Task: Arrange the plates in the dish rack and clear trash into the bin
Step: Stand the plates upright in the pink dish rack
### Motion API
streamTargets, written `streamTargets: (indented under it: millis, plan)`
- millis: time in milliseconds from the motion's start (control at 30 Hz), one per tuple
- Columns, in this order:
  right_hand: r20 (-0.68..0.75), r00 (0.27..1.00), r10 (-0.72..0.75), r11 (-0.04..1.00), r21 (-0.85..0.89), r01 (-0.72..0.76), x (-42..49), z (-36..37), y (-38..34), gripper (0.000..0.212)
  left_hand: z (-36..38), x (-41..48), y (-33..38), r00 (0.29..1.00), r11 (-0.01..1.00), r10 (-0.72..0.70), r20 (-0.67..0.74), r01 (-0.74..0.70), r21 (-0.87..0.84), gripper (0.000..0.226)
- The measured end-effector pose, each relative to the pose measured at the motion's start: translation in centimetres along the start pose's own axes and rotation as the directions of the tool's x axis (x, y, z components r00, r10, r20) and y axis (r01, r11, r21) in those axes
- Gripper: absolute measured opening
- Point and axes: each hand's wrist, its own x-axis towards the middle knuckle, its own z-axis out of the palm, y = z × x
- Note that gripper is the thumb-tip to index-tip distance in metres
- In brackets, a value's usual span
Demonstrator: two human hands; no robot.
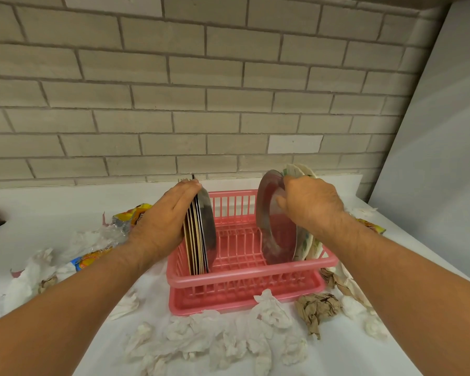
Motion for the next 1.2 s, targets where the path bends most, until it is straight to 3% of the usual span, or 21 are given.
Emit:
streamTargets:
  millis: [233, 433, 533, 667, 867, 1067, 1200]
  plan:
    - [-0.148, 0.987, -0.058, 0.983, 0.164, 0.082, -0.5, -1.4, -2.0, 0.043, -0.1, 0.1, 0.0, 1.0, 0.997, -0.025, 0.002, 0.025, -0.076, 0.065]
    - [-0.022, 0.985, -0.169, 0.792, 0.591, 0.149, -1.3, -0.5, -7.2, 0.046, 0.5, -0.1, -1.0, 0.998, 0.997, 0.062, -0.017, -0.062, -0.033, 0.065]
    - [0.053, 0.972, -0.23, 0.73, 0.67, 0.136, -1.5, 0.8, -8.6, 0.042, 0.4, 0.1, -1.1, 0.989, 0.989, 0.149, -0.021, -0.149, 0.016, 0.064]
    - [0.076, 0.968, -0.24, 0.691, 0.714, 0.115, -1.9, 1.6, -9.3, 0.032, 0.4, 0.1, -1.2, 0.983, 0.98, 0.185, -0.003, -0.184, 0.081, 0.073]
    - [0.079, 0.98, -0.181, 0.808, 0.581, 0.102, -1.8, 1.6, -10.4, 0.028, 0.3, 0.3, -1.1, 0.983, 0.979, 0.183, 0.021, -0.184, 0.088, 0.076]
    - [0.124, 0.979, -0.164, 0.855, 0.513, 0.078, -1.7, 0.5, -11.3, 0.02, 0.7, 0.2, -1.4, 0.988, 0.988, 0.154, -0.022, -0.154, 0.009, 0.065]
    - [0.106, 0.993, -0.056, 0.874, 0.487, -0.003, -0.2, -2.1, -9.2, 0.017, 0.7, -0.1, -1.4, 0.994, 0.994, 0.106, -0.007, -0.106, 0.019, 0.067]
